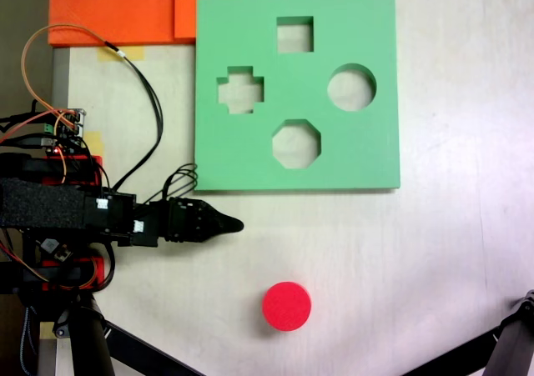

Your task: Put the cylinder block into the corresponding hole

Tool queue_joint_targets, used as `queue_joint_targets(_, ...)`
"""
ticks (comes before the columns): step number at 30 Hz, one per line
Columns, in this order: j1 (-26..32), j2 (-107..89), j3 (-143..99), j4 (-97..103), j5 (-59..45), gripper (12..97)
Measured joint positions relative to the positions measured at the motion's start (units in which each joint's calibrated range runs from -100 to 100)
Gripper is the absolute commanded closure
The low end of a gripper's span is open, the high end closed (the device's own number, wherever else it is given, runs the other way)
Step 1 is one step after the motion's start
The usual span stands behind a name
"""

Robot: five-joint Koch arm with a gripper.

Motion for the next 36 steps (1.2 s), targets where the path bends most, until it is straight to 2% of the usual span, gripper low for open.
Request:
queue_joint_targets(30, 1.2, 0.0, -0.1, 0.3, 0.2, 58.0)
queue_joint_targets(33, 1.1, 0.0, -0.3, 3.4, 6.1, 58.1)
queue_joint_targets(36, -0.1, 0.0, -0.3, 11.0, 17.2, 58.5)
